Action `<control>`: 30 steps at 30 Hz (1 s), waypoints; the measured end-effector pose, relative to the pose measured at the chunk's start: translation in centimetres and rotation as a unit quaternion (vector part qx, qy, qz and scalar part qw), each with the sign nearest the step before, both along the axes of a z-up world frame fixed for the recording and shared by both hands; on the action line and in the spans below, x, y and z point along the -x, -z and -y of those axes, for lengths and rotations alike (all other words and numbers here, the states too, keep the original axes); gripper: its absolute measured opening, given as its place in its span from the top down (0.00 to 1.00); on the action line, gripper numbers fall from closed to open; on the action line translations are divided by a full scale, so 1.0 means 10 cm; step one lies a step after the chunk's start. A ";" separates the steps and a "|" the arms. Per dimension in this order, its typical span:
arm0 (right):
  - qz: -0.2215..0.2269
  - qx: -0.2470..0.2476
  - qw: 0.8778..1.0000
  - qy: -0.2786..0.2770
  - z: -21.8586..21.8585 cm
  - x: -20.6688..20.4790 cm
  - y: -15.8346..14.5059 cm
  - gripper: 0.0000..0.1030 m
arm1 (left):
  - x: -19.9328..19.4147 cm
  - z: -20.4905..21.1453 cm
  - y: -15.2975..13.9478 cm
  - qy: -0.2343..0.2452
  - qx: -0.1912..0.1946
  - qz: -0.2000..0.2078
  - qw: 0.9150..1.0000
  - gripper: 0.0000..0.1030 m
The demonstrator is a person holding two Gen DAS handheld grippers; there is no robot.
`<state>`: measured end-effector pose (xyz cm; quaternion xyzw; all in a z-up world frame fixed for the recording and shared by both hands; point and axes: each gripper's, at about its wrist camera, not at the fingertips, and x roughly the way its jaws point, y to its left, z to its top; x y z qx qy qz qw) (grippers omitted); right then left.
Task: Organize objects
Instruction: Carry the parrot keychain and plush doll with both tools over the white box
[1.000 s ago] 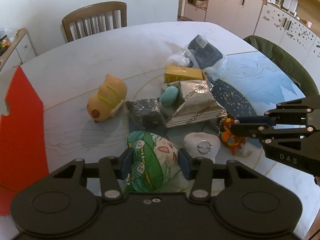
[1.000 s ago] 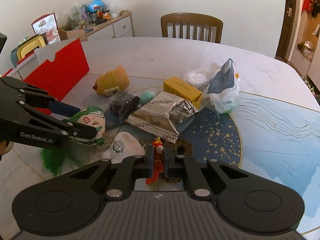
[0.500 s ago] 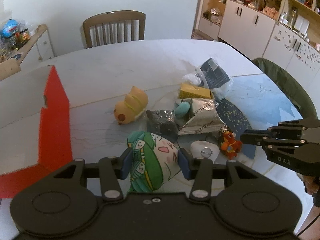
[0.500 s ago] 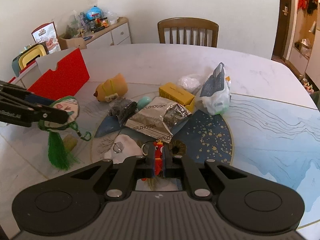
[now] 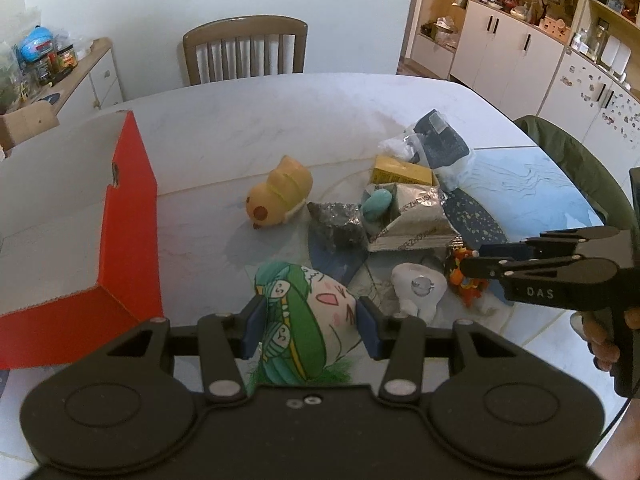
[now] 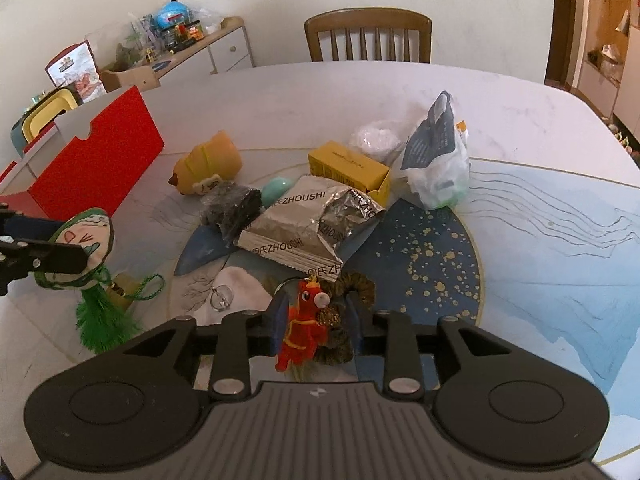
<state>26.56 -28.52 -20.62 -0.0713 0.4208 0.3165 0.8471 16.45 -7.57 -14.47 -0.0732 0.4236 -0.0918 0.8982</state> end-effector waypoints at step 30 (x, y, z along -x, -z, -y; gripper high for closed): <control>0.030 -0.056 0.998 0.018 0.04 0.26 -0.58 0.86 | 0.14 -0.42 -0.20 0.036 0.062 0.041 0.997 0.54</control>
